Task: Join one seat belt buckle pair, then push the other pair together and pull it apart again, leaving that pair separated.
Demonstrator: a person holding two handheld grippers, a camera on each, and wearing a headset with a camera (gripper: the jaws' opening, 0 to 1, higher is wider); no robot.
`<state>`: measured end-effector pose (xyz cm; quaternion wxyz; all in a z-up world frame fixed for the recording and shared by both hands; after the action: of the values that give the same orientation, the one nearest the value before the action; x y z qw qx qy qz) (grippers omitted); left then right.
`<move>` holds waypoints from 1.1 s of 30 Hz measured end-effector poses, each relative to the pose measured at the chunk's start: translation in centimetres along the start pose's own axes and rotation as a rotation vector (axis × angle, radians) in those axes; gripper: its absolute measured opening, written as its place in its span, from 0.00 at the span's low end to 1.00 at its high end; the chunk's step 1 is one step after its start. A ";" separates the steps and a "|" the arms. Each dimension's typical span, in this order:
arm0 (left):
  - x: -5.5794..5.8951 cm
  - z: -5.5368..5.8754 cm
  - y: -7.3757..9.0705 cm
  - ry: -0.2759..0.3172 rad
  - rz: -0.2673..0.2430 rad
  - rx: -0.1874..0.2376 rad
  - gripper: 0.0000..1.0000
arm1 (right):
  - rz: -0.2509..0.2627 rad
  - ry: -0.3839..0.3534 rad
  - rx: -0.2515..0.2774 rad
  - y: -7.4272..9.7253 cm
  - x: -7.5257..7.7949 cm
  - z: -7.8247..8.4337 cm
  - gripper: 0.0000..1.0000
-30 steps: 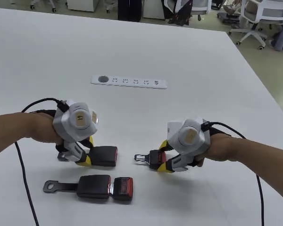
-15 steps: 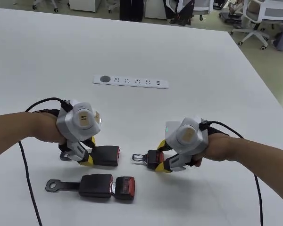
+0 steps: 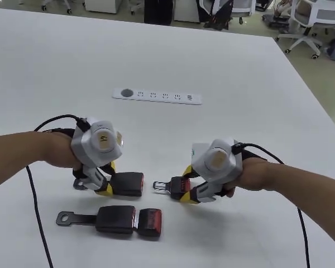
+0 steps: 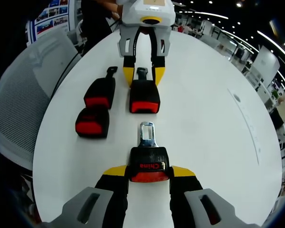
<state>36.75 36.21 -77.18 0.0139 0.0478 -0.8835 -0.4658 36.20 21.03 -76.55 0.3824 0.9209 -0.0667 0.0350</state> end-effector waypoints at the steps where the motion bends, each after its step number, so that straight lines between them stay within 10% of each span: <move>1: 0.0 0.0 0.0 0.000 0.000 -0.001 0.29 | 0.000 0.001 0.001 0.0 0.0 -0.1 0.30; 33: 0.3 -0.2 0.1 0.014 -0.008 -0.005 0.29 | -0.019 0.018 0.030 -2.4 -0.4 -2.7 0.30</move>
<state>36.48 36.09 -77.05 0.0184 0.0548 -0.8820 -0.4677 36.09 24.67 -76.34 0.3694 0.9268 -0.0539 0.0405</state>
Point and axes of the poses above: the centre of the closed fingertips' face, and the gripper's own axes: y roughly backward along the fingers, x roughly to its right, z roughly out of its underside, the point moved 1 cm from there along y, roughly backward along the fingers, and after that the axes turned 13 degrees about x, right-handed, at the moved point
